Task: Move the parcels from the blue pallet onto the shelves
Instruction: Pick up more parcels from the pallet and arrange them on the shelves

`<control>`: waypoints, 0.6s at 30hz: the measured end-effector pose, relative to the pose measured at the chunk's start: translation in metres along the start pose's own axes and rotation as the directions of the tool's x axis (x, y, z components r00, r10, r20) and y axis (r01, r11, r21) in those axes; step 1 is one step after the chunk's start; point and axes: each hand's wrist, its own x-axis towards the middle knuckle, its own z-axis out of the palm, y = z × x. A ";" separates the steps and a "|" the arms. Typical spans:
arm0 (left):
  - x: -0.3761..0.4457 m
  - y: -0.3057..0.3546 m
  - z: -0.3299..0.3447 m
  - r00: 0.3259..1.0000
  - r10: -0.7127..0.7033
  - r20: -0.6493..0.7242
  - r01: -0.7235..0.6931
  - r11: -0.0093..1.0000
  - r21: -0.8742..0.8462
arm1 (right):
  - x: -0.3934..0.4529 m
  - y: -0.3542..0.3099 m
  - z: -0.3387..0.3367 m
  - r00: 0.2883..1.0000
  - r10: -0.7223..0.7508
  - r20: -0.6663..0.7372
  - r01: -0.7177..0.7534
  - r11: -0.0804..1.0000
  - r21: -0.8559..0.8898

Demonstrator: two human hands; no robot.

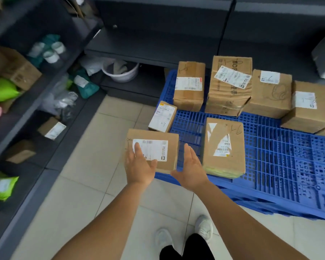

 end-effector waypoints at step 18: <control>0.005 -0.026 0.023 0.921 -0.375 0.105 0.374 0.777 -0.507 | 0.093 -0.034 -0.002 0.988 -0.010 0.156 0.074 0.912 -0.404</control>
